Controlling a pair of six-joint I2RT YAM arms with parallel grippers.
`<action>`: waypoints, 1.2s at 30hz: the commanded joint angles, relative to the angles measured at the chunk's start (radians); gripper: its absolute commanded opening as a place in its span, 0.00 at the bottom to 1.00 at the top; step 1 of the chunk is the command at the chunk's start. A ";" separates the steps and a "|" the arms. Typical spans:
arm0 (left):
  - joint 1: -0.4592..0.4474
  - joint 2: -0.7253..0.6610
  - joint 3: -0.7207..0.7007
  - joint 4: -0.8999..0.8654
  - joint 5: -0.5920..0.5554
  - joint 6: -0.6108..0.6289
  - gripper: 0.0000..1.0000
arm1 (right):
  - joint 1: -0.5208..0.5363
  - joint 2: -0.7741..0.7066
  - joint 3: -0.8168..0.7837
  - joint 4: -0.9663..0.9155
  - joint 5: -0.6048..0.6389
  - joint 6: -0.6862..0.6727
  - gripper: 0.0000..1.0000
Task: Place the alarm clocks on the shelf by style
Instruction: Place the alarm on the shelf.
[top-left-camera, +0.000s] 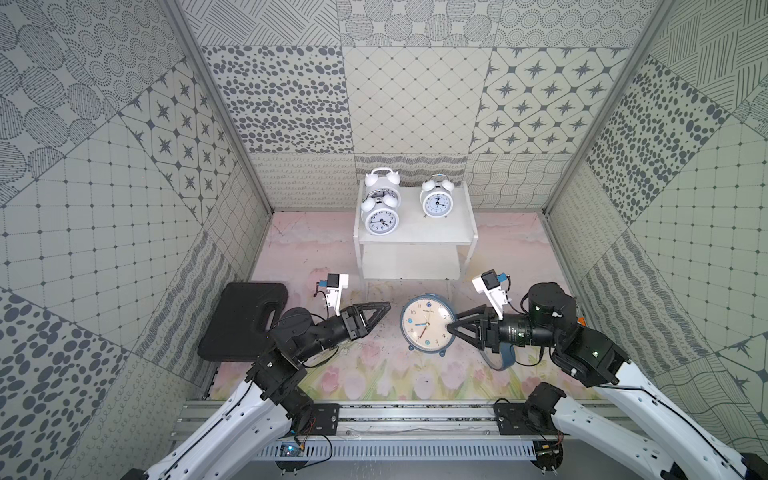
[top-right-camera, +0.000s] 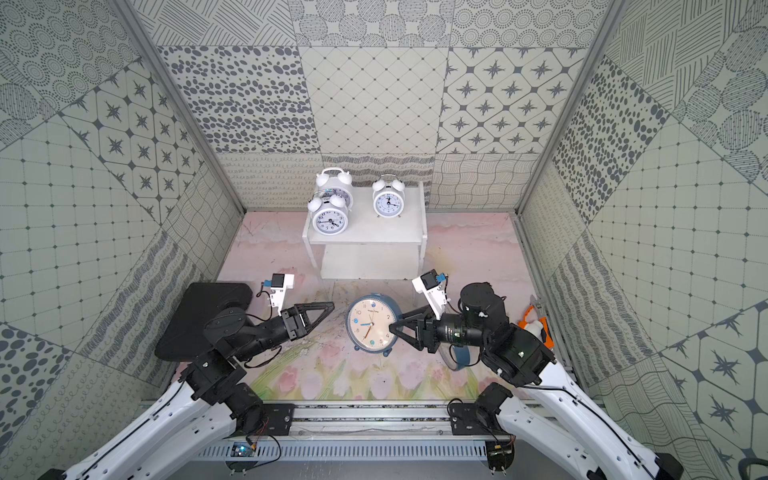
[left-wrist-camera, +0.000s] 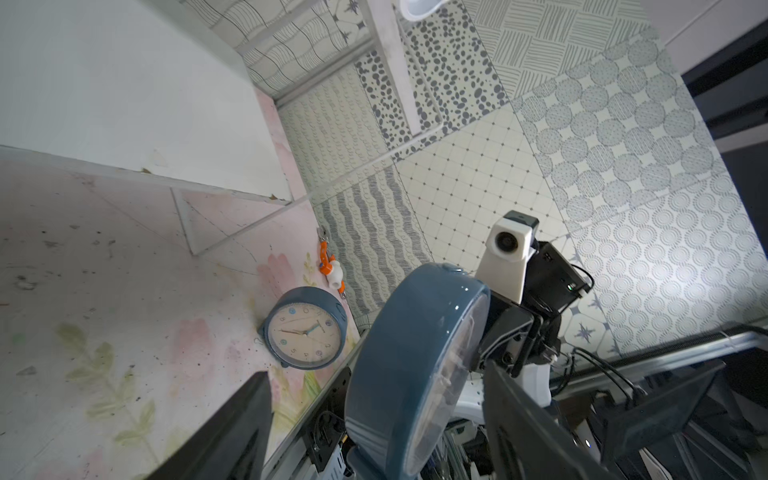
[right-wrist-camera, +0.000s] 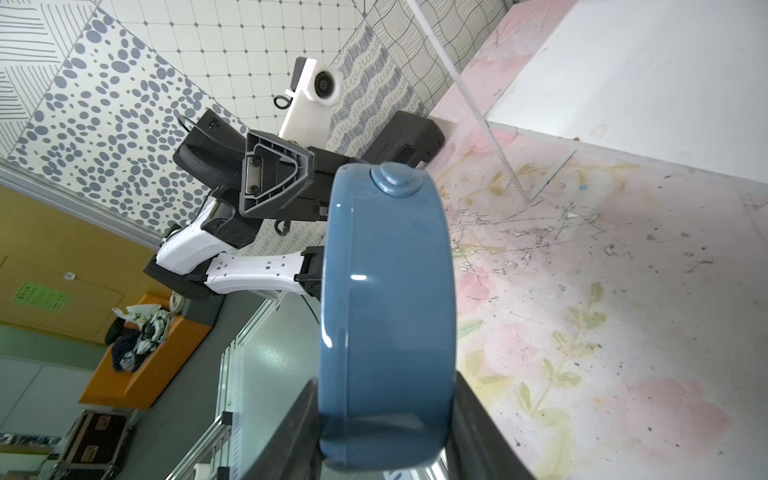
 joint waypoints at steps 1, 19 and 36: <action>-0.004 -0.131 0.020 -0.455 -0.407 -0.016 0.80 | 0.008 -0.068 -0.038 0.152 0.125 -0.029 0.19; 0.001 0.027 0.123 -0.794 -0.537 -0.069 0.72 | 0.273 0.116 -0.045 0.412 0.568 -0.221 0.19; 0.011 0.066 0.065 -0.682 -0.474 -0.055 0.70 | 0.336 0.372 -0.016 0.716 0.761 -0.378 0.19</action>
